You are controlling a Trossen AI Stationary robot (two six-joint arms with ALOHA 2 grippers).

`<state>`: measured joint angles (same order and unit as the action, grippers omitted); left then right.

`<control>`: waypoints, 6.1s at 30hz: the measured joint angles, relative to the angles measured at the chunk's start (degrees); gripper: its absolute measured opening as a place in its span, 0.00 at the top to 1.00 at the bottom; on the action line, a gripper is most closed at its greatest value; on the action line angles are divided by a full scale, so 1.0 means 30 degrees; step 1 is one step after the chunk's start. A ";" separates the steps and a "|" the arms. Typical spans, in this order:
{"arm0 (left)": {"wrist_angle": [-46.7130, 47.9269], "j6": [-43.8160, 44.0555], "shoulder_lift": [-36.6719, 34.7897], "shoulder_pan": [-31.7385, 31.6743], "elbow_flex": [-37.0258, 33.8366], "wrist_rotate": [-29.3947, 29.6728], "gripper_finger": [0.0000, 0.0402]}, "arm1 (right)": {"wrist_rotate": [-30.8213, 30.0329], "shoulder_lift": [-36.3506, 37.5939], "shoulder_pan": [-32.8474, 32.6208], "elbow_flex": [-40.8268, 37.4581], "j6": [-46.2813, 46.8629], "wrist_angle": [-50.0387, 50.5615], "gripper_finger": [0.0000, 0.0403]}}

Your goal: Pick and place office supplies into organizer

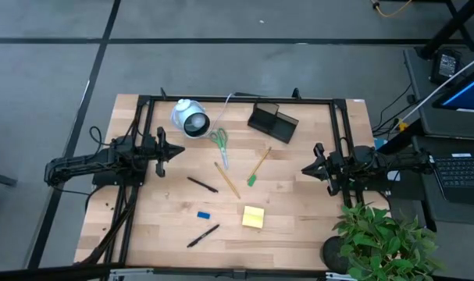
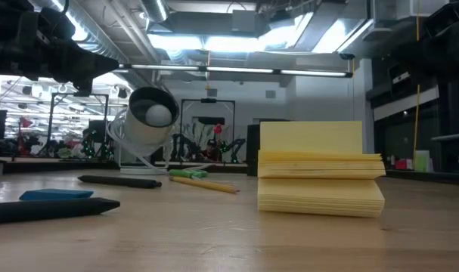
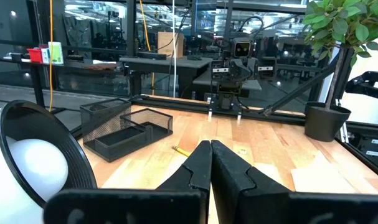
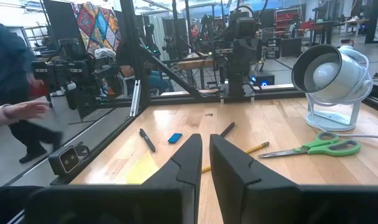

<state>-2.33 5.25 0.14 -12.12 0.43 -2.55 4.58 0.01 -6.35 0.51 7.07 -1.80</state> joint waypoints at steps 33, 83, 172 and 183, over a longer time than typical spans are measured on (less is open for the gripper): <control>-0.0006 -0.0004 0.0006 -0.0001 -0.0006 0.0075 1.00 | -0.0015 0.0000 0.0015 0.0000 -0.1467 0.0066 0.91; 0.0431 -0.0322 0.8412 0.0859 0.5300 -0.0770 1.00 | -0.3162 -0.4598 0.1064 0.5429 -0.1088 0.4210 0.98; -0.5149 -0.0966 1.9708 0.9237 0.7701 0.6129 1.00 | -0.4116 -2.7887 -0.2331 1.3369 0.3081 0.7726 0.51; -0.4996 -0.0980 1.9708 0.9237 0.7701 0.6122 1.00 | -0.4014 -2.9908 -0.2339 1.3369 0.3060 0.7209 0.51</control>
<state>-17.32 2.31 59.27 15.59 23.53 15.81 -7.46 -89.71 -13.37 40.62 16.25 19.83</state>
